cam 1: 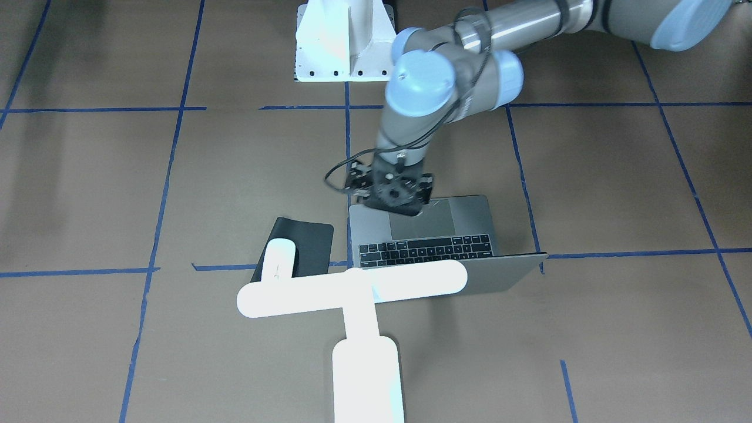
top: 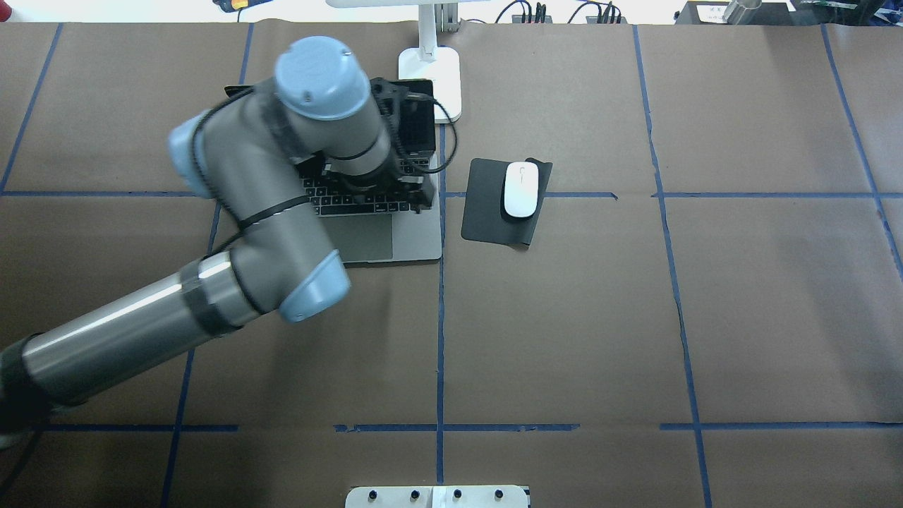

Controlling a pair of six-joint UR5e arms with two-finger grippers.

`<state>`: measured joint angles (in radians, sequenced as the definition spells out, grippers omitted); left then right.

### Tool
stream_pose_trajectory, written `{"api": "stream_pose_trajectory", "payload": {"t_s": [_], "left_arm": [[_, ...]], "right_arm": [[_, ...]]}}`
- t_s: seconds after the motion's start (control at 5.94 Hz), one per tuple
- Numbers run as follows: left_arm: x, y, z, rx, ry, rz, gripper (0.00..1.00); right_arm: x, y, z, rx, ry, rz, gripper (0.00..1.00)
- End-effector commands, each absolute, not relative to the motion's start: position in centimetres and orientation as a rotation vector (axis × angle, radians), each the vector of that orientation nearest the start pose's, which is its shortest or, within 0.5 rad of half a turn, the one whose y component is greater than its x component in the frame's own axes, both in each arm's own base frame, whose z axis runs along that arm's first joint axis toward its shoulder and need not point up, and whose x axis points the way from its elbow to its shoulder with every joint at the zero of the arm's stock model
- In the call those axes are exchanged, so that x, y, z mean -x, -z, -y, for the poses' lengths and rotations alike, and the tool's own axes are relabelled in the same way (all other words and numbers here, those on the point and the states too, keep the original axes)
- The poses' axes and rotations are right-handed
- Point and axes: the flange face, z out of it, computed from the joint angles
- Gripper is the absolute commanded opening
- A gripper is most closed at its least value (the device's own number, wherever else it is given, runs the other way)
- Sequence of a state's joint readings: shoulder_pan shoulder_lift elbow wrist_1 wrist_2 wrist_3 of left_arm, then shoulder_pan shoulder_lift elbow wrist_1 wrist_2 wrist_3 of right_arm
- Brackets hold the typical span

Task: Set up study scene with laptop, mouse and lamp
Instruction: 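Open the left gripper and retract the left arm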

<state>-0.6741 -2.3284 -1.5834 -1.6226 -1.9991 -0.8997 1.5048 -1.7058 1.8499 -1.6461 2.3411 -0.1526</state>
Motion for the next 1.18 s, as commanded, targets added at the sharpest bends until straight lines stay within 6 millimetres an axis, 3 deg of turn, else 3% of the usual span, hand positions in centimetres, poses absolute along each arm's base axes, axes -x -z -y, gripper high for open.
{"api": "stream_pose_trajectory", "payload": {"t_s": [0.0, 0.17, 0.34, 0.51, 0.84, 1.01], "left_arm": [[-41.1, -24.1, 49.2, -0.220, -0.283, -0.804, 1.00], [-36.7, -28.1, 49.2, -0.255, -0.363, -0.758, 1.00], [-31.0, -31.7, 50.3, -0.267, -0.432, -0.746, 1.00], [-23.7, -36.0, 51.8, -0.257, -0.487, -0.770, 1.00], [-5.9, -45.8, 53.9, -0.299, -0.463, -0.705, 1.00], [0.0, -50.4, 55.0, -0.287, -0.446, -0.696, 1.00]], "right_arm": [[-3.5, -59.2, 43.8, -0.099, 0.233, 0.768, 1.00], [-3.5, -59.0, 43.8, -0.097, 0.223, 0.768, 1.00], [-3.5, -58.9, 43.8, -0.064, 0.136, 0.769, 1.00], [-3.5, -58.9, 43.8, -0.048, 0.096, 0.769, 1.00], [-3.5, -59.2, 43.7, -0.042, 0.092, 0.769, 1.00], [-3.5, -59.2, 43.7, -0.041, 0.091, 0.769, 1.00]]}}
